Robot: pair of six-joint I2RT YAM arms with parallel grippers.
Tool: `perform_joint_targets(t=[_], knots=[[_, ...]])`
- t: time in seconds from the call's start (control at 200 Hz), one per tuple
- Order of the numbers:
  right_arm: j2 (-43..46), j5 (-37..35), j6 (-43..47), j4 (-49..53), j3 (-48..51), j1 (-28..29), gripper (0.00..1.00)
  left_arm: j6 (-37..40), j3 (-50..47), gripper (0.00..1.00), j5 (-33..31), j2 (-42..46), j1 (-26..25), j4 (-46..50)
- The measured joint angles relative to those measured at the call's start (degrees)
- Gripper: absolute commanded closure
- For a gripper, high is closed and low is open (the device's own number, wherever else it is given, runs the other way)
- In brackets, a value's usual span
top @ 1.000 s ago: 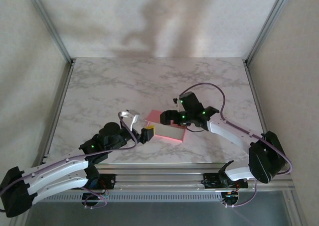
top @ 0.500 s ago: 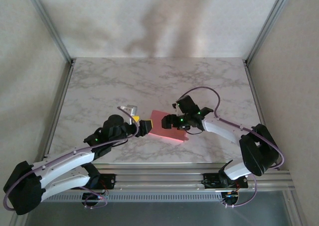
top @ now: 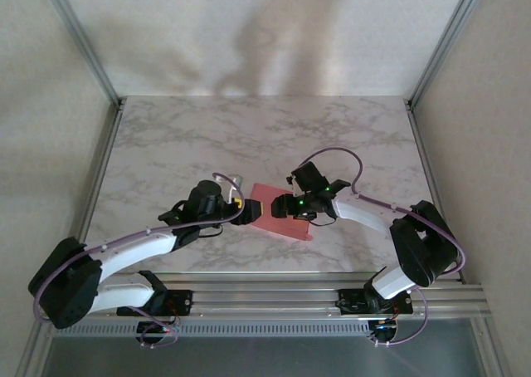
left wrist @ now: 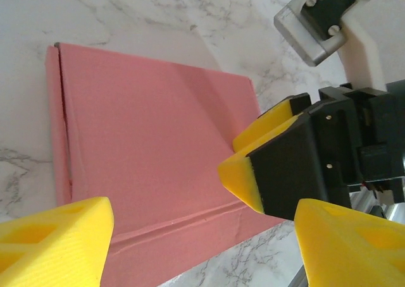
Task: Fold the paper box
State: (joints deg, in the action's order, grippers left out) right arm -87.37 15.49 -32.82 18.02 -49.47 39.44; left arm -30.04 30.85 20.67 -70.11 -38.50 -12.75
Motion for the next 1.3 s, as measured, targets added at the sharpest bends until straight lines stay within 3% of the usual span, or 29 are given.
perform_joint_targets(t=[0.51,0.851,1.026,1.161,1.301], knots=[[0.07,-0.44,0.11,0.04,0.00,0.20,0.33,0.87,7.78,0.33,-0.79,-8.92,0.11,9.29],[0.33,-0.70,0.17,0.26,0.00,0.20,0.33,0.13,10.75,0.44,0.11,-11.85,0.48,13.73],[0.33,-0.94,0.17,0.66,0.00,0.20,0.33,-0.22,13.00,0.45,0.83,-13.51,0.74,16.17],[0.33,-1.05,0.17,0.63,0.00,0.20,0.33,-0.22,14.49,0.37,0.09,-13.94,0.72,18.34],[0.33,-0.87,0.20,0.61,0.00,0.20,0.33,-0.17,14.80,0.36,-3.32,-13.73,0.68,19.98]])
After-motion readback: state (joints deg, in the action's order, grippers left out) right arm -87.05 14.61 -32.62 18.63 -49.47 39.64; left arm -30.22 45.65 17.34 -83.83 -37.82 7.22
